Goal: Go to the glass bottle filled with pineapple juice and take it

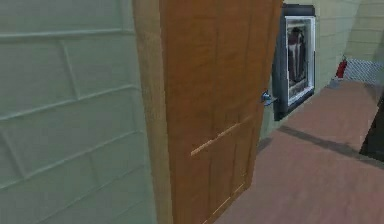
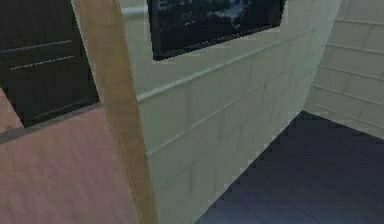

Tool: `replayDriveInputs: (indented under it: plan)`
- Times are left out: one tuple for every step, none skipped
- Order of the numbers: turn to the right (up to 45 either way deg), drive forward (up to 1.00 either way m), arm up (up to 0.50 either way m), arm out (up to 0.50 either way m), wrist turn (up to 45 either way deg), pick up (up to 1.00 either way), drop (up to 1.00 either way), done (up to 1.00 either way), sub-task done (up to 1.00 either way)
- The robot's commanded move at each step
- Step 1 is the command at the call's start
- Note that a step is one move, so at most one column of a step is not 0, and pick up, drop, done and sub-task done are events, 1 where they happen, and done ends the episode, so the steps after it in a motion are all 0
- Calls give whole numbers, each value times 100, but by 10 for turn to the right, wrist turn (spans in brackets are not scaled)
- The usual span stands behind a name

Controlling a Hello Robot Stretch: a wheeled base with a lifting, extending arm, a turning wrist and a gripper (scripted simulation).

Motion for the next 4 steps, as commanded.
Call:
replayDriveInputs:
  plan:
    - [360,0,0,0,0,0,0,0,0]
    - [0,100,0,0,0,0,0,0,0]
    - [0,100,0,0,0,0,0,0,0]
    - [60,0,0,0,0,0,0,0,0]
